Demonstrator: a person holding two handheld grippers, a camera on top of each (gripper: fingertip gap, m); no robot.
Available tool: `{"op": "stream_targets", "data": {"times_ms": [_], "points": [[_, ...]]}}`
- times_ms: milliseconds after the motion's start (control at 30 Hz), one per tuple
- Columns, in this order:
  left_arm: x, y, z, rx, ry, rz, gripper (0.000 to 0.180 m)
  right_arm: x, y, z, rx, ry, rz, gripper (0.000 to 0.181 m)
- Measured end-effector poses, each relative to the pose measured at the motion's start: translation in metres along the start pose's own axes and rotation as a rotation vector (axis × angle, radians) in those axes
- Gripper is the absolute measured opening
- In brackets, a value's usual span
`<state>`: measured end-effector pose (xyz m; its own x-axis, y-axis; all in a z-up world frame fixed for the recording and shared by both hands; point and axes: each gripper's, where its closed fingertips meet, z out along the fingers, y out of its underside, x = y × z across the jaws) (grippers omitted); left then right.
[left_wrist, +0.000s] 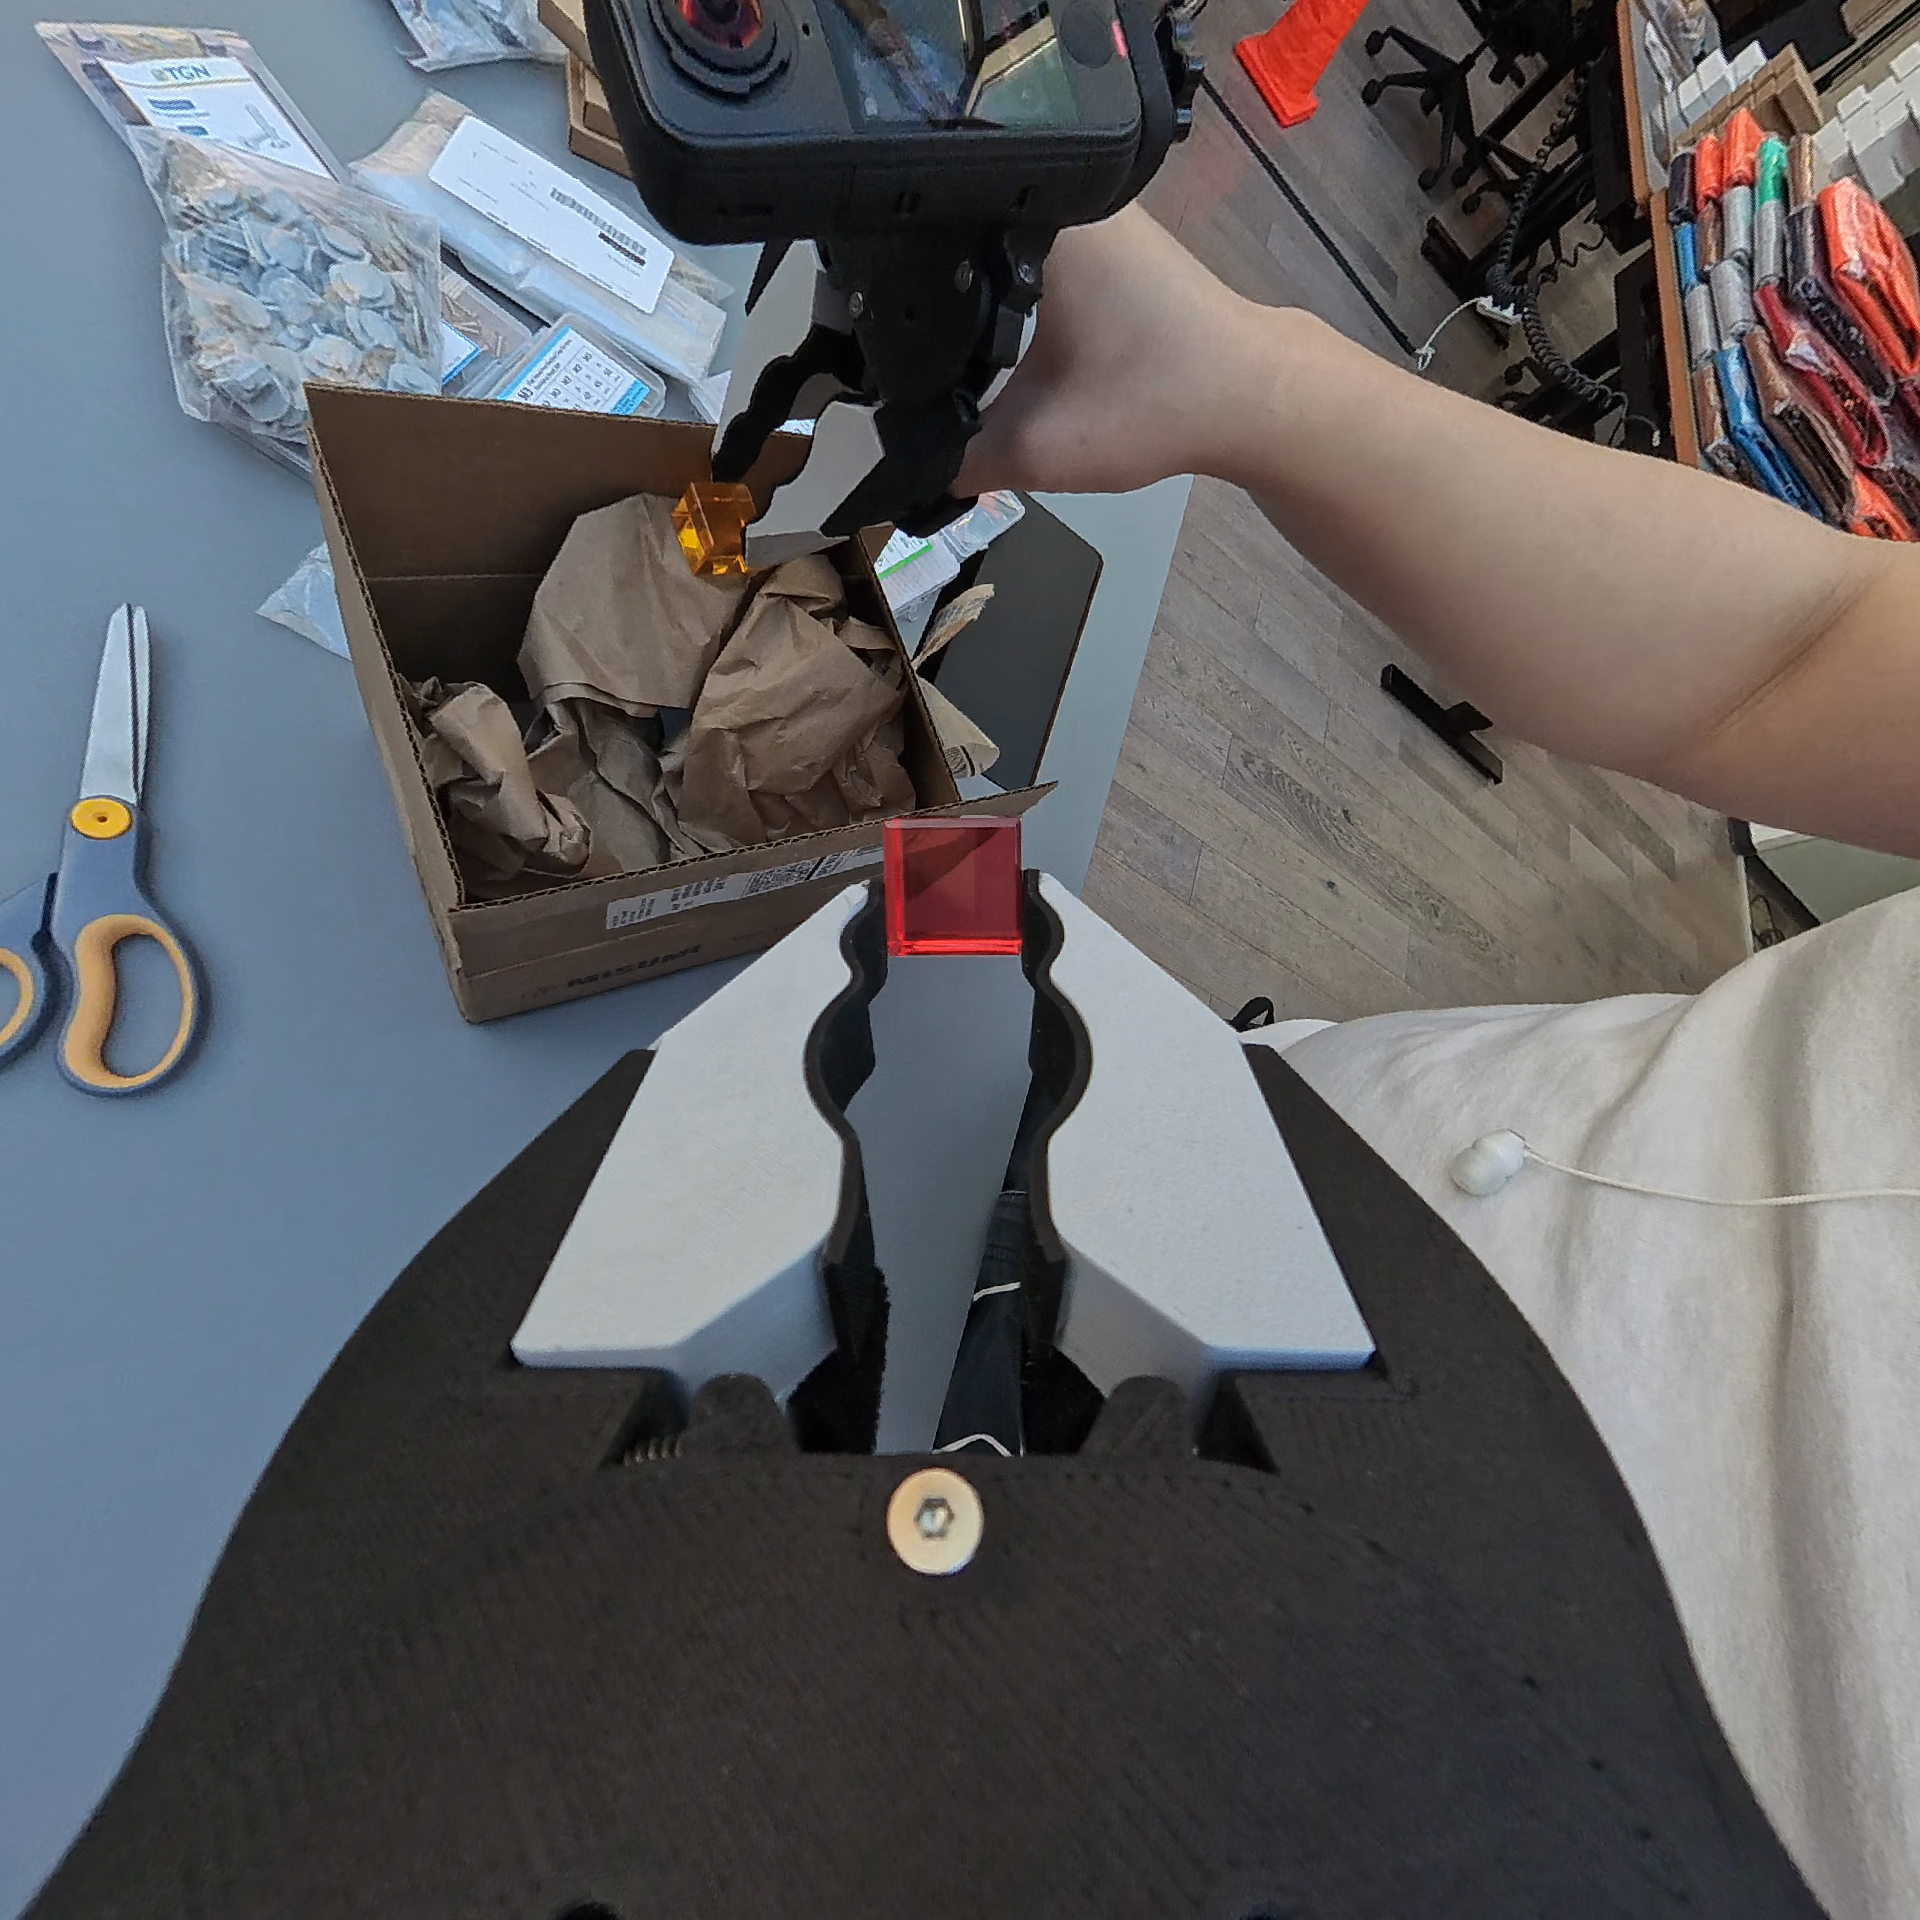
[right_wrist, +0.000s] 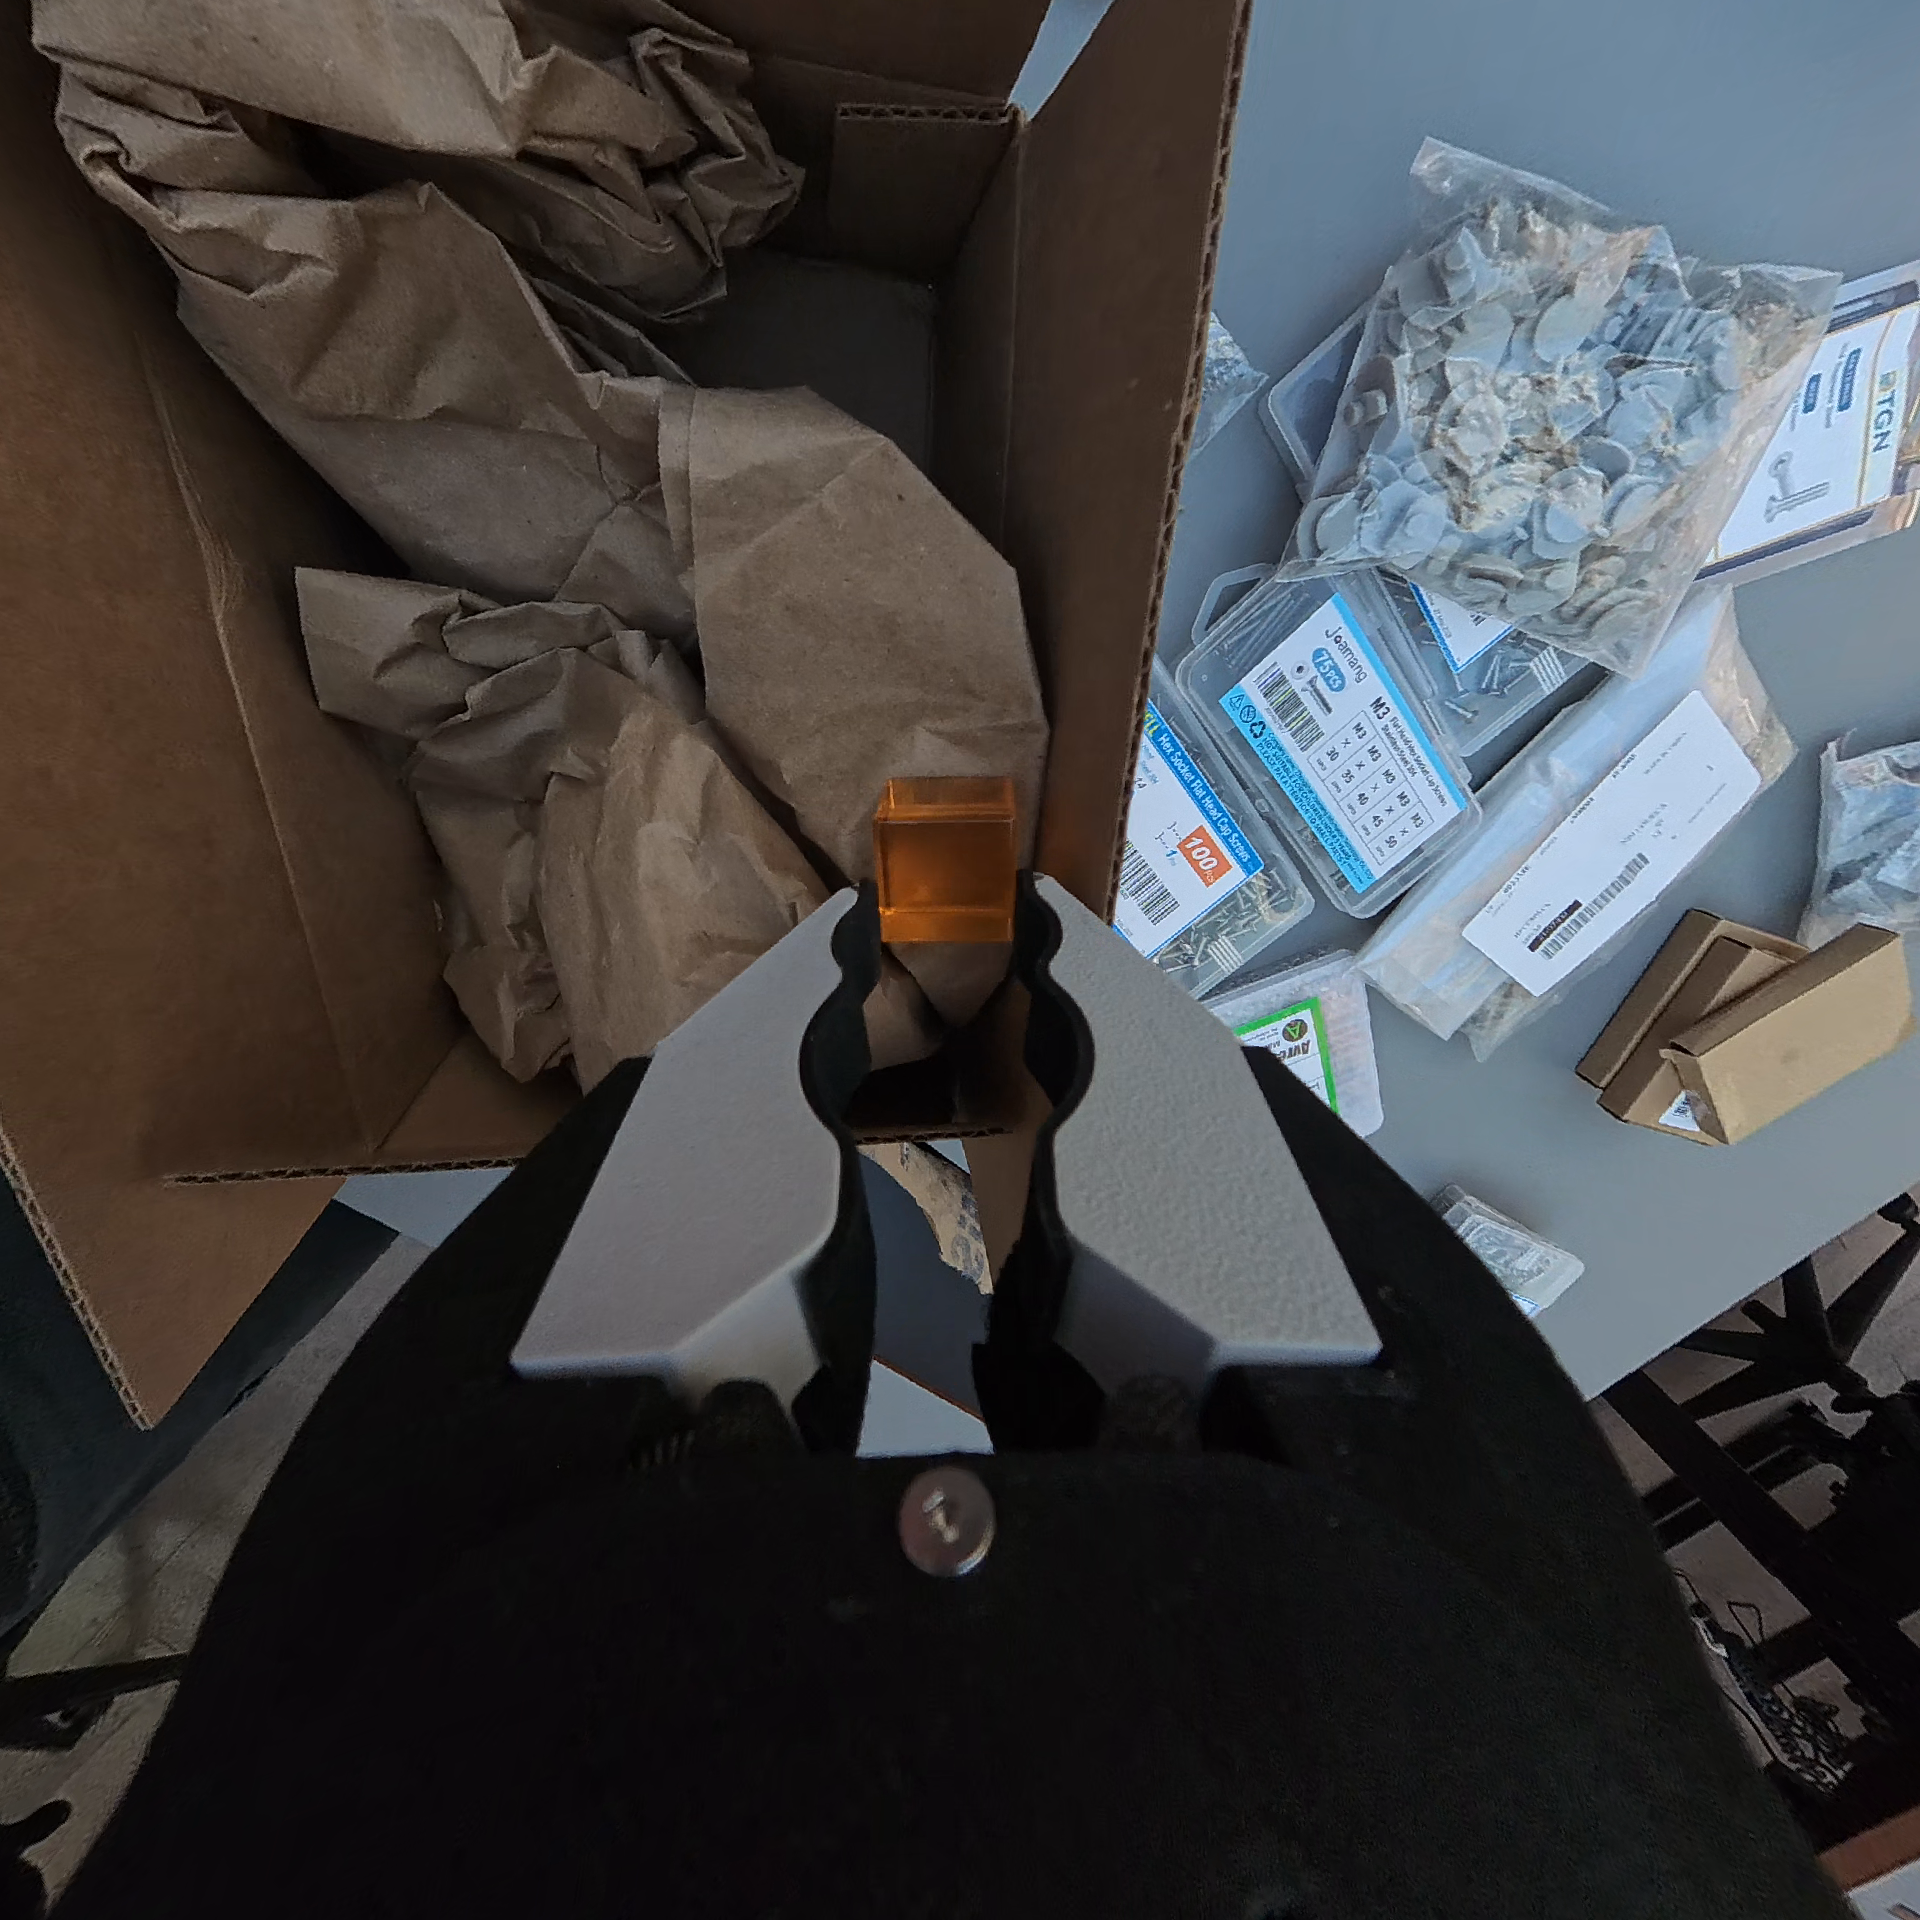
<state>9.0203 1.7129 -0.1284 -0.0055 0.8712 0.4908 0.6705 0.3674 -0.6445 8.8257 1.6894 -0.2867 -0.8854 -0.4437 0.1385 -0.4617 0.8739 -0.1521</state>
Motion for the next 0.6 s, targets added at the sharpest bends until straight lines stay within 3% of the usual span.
{"op": "stream_targets", "data": {"times_ms": [600], "points": [[0.003,-0.006,-0.001,-0.002,0.004,0.019,0.024,-0.007,-0.001,-0.010,0.070,0.004,-0.001,0.024]]}}
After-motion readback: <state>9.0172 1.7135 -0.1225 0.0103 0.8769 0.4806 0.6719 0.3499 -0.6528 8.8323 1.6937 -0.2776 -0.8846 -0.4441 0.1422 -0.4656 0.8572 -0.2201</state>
